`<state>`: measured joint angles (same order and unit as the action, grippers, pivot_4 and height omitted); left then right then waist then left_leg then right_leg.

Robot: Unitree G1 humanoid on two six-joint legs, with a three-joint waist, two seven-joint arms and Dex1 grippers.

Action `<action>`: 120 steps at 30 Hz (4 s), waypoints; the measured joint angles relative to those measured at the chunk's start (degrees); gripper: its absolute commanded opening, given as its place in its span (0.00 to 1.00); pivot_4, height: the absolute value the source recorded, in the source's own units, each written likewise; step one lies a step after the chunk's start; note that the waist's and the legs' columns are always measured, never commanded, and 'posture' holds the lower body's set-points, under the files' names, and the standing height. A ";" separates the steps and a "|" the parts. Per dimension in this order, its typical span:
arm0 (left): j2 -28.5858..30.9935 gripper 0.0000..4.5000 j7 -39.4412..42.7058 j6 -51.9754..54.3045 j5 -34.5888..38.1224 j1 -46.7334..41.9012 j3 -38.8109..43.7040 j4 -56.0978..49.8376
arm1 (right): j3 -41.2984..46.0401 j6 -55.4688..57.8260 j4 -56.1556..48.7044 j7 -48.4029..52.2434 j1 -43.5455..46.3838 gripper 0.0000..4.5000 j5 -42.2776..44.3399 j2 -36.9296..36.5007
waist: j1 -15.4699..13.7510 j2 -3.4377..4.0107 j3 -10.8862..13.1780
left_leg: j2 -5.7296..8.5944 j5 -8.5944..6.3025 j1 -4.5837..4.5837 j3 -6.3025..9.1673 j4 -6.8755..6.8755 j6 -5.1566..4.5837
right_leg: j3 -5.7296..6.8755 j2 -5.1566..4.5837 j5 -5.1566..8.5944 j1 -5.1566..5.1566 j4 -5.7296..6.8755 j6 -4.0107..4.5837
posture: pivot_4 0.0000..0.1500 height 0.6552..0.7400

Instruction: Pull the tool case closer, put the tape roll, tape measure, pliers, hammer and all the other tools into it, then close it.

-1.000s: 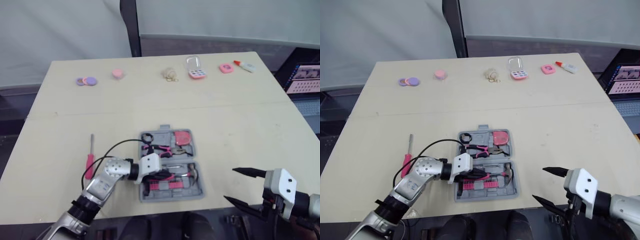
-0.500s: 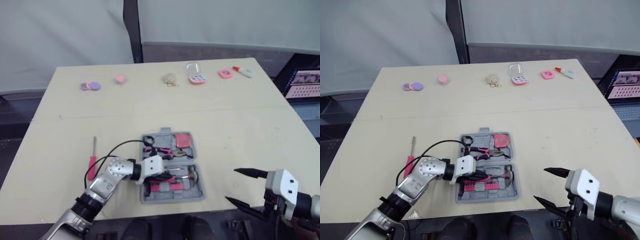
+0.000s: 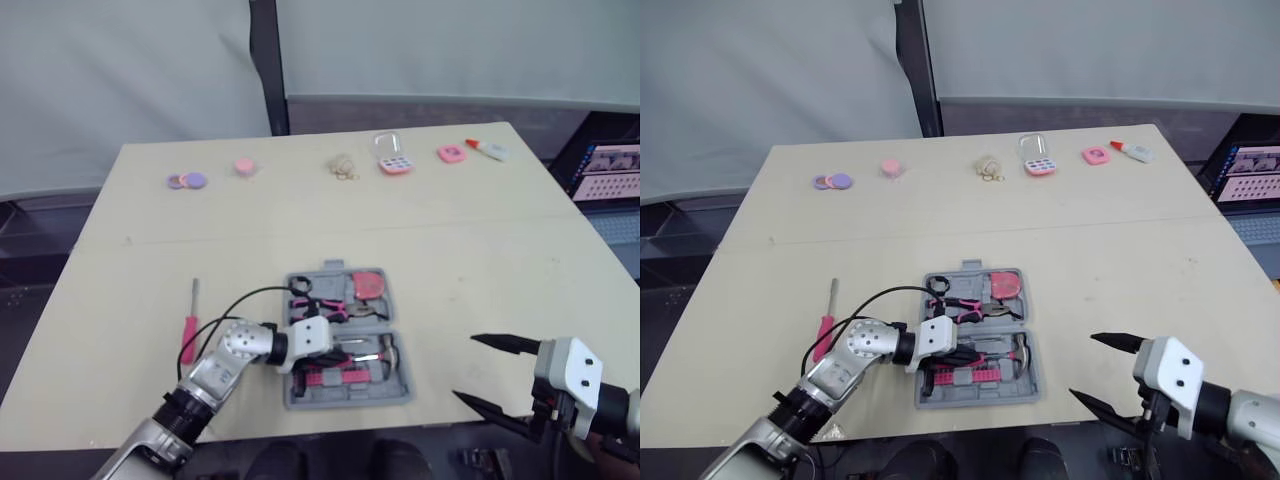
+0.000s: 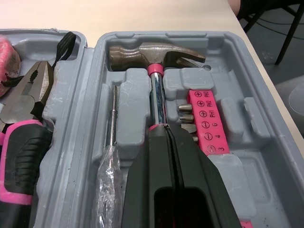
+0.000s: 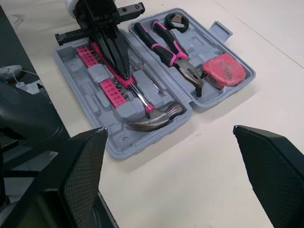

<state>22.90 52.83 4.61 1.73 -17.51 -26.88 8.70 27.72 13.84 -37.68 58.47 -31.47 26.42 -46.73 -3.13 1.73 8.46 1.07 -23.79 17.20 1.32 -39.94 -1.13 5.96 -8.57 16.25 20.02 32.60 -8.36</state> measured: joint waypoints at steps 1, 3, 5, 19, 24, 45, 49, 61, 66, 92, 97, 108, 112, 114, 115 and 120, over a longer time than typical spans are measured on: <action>0.00 0.01 0.04 0.67 0.81 0.43 0.59 -0.19 | -0.09 0.00 0.09 0.00 0.50 1.00 -0.02 -0.02 | 0.13 0.00 0.01 | -0.03 -0.02 0.00 -0.01 0.00 0.03 | -0.01 0.00 0.00 0.01 0.00 0.00 | 1.00 1.00; 0.09 0.01 0.24 3.91 2.94 1.84 2.82 -1.96 | -0.42 0.00 0.21 0.00 1.62 1.00 -0.03 -0.06 | 0.35 0.05 0.06 | -0.18 -0.06 0.01 -0.01 0.00 0.11 | -0.01 0.03 0.01 0.17 0.02 0.00 | 1.00 1.00; 0.82 0.01 0.52 7.57 5.69 3.36 5.39 -5.08 | -0.62 -0.02 0.70 0.00 2.05 1.00 -0.18 -0.06 | 0.82 0.11 0.25 | -0.27 -0.04 0.16 -0.08 -0.01 0.19 | -0.03 0.07 0.07 0.58 0.26 0.10 | 1.00 1.00; 13.75 0.01 -4.83 28.57 24.17 21.18 36.54 -35.40 | -7.73 -2.25 8.07 0.82 9.52 1.00 -2.43 -0.01 | 1.81 -0.33 1.42 | -0.30 0.04 1.05 -0.16 -0.13 0.30 | 0.12 0.20 0.08 1.54 0.72 0.12 | 1.00 1.00; 13.12 0.20 -4.18 24.02 25.27 37.01 47.23 -37.42 | -9.13 -3.54 9.56 1.16 9.77 1.00 -2.86 0.15 | 1.62 -0.43 1.80 | -0.31 0.02 1.07 -0.14 -0.13 0.31 | 0.11 0.17 0.08 1.53 0.39 0.12 | 1.00 1.00; -0.70 0.99 3.76 -3.87 24.64 71.25 55.90 -37.25 | -11.46 -8.07 12.44 1.67 2.77 1.00 -4.84 1.86 | 1.03 -0.63 2.18 | -0.33 -0.47 1.21 -0.31 -0.15 -0.15 | 0.03 0.11 0.27 1.58 -0.08 0.49 | 1.00 1.00; -0.28 0.99 2.49 -3.98 24.64 69.39 54.18 -37.29 | -11.40 -8.60 12.30 1.04 3.04 1.00 -4.91 1.91 | 1.51 -0.62 2.19 | -0.28 -0.50 1.20 -0.37 -0.16 -0.21 | 0.05 0.10 0.21 1.57 -0.08 0.37 | 1.00 1.00; 0.99 0.99 -1.10 -2.84 24.96 65.05 52.16 -37.81 | -11.21 -8.58 11.94 0.34 3.09 1.00 -4.87 2.08 | 1.66 -0.62 2.19 | -0.27 -0.50 1.16 -0.39 -0.17 -0.21 | 0.07 0.13 0.16 1.56 0.00 0.28 | 1.00 1.00; 0.80 0.99 -2.10 -1.99 26.19 65.74 53.04 -38.14 | -9.40 -8.43 10.84 0.23 2.04 1.00 -4.41 2.04 | 1.65 -0.61 2.19 | -0.27 -0.50 1.14 -0.42 -0.18 -0.21 | 0.06 0.13 0.16 1.56 0.05 0.28 | 1.00 1.00; 0.17 0.99 -40.89 35.01 38.79 53.89 60.08 -51.90 | -9.55 -2.56 3.46 1.02 11.45 1.00 4.22 -0.34 | 1.59 -0.79 2.19 | -0.18 -0.37 1.07 -0.36 -0.36 -0.12 | -0.03 0.13 0.13 1.52 0.70 0.22 | 1.00 1.00; 3.53 0.99 -51.93 47.16 38.93 40.09 59.57 -51.73 | -10.05 -2.59 4.04 1.04 12.72 1.00 3.72 -0.37 | 1.69 -0.80 2.18 | 0.00 -0.26 0.94 -0.37 -0.38 0.02 | -0.04 0.16 0.12 1.52 0.98 0.21 | 1.00 1.00; 2.53 0.99 -63.01 68.59 36.61 20.01 57.93 -45.64 | -10.24 -2.55 4.09 0.81 12.41 1.00 2.10 -0.29 | 1.72 -0.83 2.17 | 0.04 -0.12 0.90 -0.34 -0.38 0.28 | -0.04 0.25 0.10 1.56 1.11 0.17 | 1.00 1.00; -1.14 0.99 -65.45 75.73 34.93 14.21 57.97 -43.75 | -10.09 -2.53 4.02 0.49 12.23 1.00 1.89 -0.24 | 1.57 -0.85 2.16 | 0.06 -0.04 0.90 -0.31 -0.38 0.38 | -0.03 0.25 0.10 1.56 1.16 0.17 | 1.00 1.00; -2.51 0.99 -65.86 78.41 33.73 12.36 57.72 -43.55 | -9.98 -2.53 3.99 0.31 12.03 1.00 1.84 -0.23 | 1.62 -0.86 2.16 | 0.04 -0.03 0.90 -0.31 -0.38 0.41 | -0.03 0.27 0.10 1.56 1.17 0.17 | 1.00 1.00; -3.01 0.99 -66.00 79.46 32.96 11.10 57.48 -43.09 | -9.97 -2.48 3.98 0.13 11.94 1.00 1.81 -0.23 | 1.62 -0.86 2.15 | 0.04 -0.02 0.90 -0.31 -0.38 0.42 | -0.03 0.28 0.10 1.57 1.17 0.16 | 1.00 1.00; -3.71 0.99 -65.66 81.75 28.89 9.40 56.07 -41.75 | -9.61 -2.38 3.94 -0.37 11.50 1.00 1.80 -0.23 | 1.70 -0.86 2.16 | 0.03 -0.01 0.90 -0.31 -0.36 0.44 | -0.04 0.30 0.10 1.59 1.15 0.17 | 1.00 1.00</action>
<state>19.19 -12.83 86.36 30.62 -8.10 29.19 -33.05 18.11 11.46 -33.74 58.10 -19.98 28.22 -46.96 -1.43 0.87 10.61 1.10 -23.80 18.10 1.01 -40.29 -0.70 5.92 -8.28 16.35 21.61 33.75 -8.19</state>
